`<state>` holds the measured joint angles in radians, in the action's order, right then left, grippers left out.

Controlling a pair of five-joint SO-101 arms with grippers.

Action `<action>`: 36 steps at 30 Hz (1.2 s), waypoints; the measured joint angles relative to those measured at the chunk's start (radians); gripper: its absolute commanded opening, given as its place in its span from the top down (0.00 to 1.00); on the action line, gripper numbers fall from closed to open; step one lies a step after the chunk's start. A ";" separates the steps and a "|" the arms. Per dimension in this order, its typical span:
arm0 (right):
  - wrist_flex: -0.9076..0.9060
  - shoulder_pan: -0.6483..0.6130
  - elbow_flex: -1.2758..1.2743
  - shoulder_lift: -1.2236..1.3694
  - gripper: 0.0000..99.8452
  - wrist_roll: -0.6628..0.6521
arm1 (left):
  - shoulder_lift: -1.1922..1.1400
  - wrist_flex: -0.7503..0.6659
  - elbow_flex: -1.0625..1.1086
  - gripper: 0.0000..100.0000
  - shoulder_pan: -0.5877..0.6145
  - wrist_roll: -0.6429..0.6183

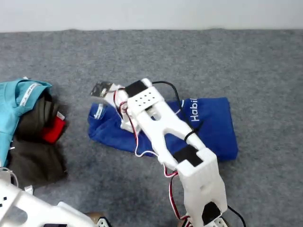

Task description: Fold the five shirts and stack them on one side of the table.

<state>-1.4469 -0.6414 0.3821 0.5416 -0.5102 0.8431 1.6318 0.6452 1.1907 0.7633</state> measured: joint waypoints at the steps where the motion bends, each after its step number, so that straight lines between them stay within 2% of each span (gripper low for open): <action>1: 0.000 0.002 0.014 0.005 0.69 0.005 | 0.000 0.000 0.000 0.98 0.000 0.000; 5: 0.000 -0.002 0.069 0.005 0.75 0.017 | 0.000 0.000 0.000 0.98 0.000 0.000; 12: -0.054 -0.002 0.172 0.005 1.00 0.017 | 0.000 0.000 0.000 0.98 0.000 0.000; 20: -0.057 -0.002 0.176 0.072 0.99 0.017 | 0.000 0.000 0.000 0.98 0.000 0.000; 28: -0.017 0.054 0.178 0.209 0.99 0.017 | 0.000 0.000 0.000 0.98 0.000 0.000; 36: -0.269 0.068 0.354 0.120 0.99 0.017 | 0.000 0.000 0.000 0.98 0.000 0.000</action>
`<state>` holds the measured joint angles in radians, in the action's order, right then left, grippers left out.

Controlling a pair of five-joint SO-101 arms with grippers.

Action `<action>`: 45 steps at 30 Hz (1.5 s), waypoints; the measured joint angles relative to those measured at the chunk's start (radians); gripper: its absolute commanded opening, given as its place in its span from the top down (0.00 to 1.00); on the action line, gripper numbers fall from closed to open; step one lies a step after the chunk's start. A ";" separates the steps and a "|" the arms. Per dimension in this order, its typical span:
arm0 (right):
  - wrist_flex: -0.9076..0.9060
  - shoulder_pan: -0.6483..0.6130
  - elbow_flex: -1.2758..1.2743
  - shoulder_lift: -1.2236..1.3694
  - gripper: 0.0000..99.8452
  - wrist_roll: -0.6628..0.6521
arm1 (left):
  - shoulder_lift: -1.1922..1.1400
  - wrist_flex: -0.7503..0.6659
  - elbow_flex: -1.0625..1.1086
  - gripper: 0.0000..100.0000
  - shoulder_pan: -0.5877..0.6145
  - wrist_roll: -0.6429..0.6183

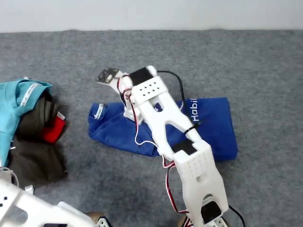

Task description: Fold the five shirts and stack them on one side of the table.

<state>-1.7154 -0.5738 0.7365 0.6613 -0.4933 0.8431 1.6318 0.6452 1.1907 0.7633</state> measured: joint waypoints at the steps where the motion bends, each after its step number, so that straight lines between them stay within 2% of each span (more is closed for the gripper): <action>1: -0.026 0.012 0.006 -0.017 0.99 0.000 | 0.000 0.000 0.000 0.98 0.000 0.000; 7: -0.038 0.186 0.006 -0.092 0.97 0.086 | 0.086 0.000 -0.002 0.98 0.000 0.002; 11: -0.038 0.315 -0.011 -0.141 0.86 0.107 | 0.169 0.000 0.000 0.98 -0.038 0.002; 15: -0.038 0.427 -0.137 -0.209 0.74 0.107 | 0.253 0.000 0.031 0.98 -0.084 0.002; 25: 0.003 0.617 -0.387 -0.249 0.73 0.166 | 0.385 0.000 0.138 0.98 -0.149 0.002; 35: 0.140 0.680 -0.445 -0.153 0.73 0.169 | 0.390 0.000 0.160 0.98 -0.150 0.002; 45: 0.196 0.698 -0.439 0.018 0.74 0.249 | 0.390 0.000 0.160 0.98 -0.150 0.002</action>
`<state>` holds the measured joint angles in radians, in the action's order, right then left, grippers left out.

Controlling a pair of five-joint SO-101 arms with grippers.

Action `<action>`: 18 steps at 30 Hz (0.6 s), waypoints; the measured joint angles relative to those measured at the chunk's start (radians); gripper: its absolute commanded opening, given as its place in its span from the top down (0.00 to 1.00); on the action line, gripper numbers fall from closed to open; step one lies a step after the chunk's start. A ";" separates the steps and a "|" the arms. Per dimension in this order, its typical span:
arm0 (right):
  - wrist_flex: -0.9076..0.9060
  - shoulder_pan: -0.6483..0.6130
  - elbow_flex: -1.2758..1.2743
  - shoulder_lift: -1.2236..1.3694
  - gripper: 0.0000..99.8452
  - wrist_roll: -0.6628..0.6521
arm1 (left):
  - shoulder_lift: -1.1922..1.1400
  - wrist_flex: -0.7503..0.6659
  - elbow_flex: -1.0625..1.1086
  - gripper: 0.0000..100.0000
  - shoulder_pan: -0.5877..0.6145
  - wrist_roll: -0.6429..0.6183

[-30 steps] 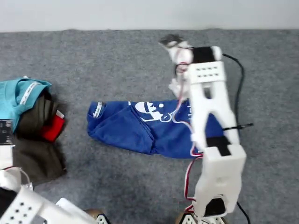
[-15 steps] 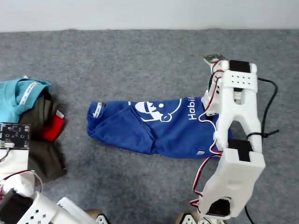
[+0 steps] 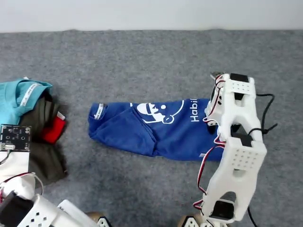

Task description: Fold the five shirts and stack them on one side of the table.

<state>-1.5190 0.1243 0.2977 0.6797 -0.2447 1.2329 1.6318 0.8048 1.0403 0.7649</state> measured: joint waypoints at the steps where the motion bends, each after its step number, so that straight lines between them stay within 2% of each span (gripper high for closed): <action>1: -0.006 0.000 0.011 0.009 0.74 0.000 | 0.000 0.000 0.000 0.98 0.000 0.000; 4: -0.006 -0.002 0.015 0.023 0.77 0.005 | 0.000 0.000 0.000 0.98 0.000 0.000; 8: -0.011 0.000 0.017 0.026 0.98 -0.002 | 0.000 0.000 0.000 0.98 0.000 0.000; 9: -0.011 0.002 0.017 0.025 1.00 -0.011 | 0.000 0.000 0.000 0.98 0.000 0.000; 18: -0.032 -0.011 -0.003 -0.037 0.99 -0.041 | 0.000 0.000 0.000 0.98 0.000 0.000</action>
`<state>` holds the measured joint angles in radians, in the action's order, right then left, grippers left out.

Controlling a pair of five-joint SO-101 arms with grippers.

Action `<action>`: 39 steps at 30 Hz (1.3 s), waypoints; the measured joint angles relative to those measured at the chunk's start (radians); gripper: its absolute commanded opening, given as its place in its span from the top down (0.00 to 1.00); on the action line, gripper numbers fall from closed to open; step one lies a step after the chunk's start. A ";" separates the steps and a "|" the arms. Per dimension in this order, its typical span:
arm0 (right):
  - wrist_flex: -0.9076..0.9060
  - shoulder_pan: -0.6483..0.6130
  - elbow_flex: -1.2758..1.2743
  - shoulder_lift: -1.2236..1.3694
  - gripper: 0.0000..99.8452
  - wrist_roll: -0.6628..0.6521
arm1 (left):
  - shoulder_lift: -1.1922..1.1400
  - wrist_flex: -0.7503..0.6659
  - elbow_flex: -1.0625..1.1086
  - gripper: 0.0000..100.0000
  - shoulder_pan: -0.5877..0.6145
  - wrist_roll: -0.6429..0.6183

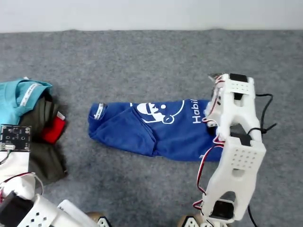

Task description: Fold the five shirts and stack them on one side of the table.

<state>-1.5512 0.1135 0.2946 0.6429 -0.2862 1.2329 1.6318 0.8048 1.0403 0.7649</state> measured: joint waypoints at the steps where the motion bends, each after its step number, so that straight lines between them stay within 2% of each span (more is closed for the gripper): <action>1: -0.011 0.005 0.000 -0.014 0.99 -0.014 | 0.000 0.000 0.000 0.98 0.000 0.000; 5: -0.037 0.037 0.000 -0.089 0.99 -0.089 | 0.000 0.000 0.000 0.98 0.000 0.000; 13: -0.037 0.249 0.003 -0.137 0.99 -0.313 | 0.000 0.000 0.000 0.98 0.000 0.000; 18: -0.043 0.393 0.143 -0.081 0.99 -0.436 | 0.000 0.000 0.000 0.98 0.000 0.000; 21: -0.069 0.437 0.250 -0.021 0.99 -0.480 | 0.000 0.000 0.000 0.98 0.000 0.000; 25: -0.187 0.434 0.381 0.005 0.99 -0.519 | 0.000 0.000 0.000 0.98 0.000 0.000; 30: -0.203 0.385 0.427 -0.026 0.99 -0.522 | 0.000 0.000 0.000 0.98 0.000 0.000; 39: -0.203 0.180 0.109 -0.344 0.99 -0.522 | 0.000 0.000 0.000 0.98 0.000 0.000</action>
<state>-1.7538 0.2931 0.4035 0.2992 -0.8078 1.2329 1.6318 0.8048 1.0403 0.7649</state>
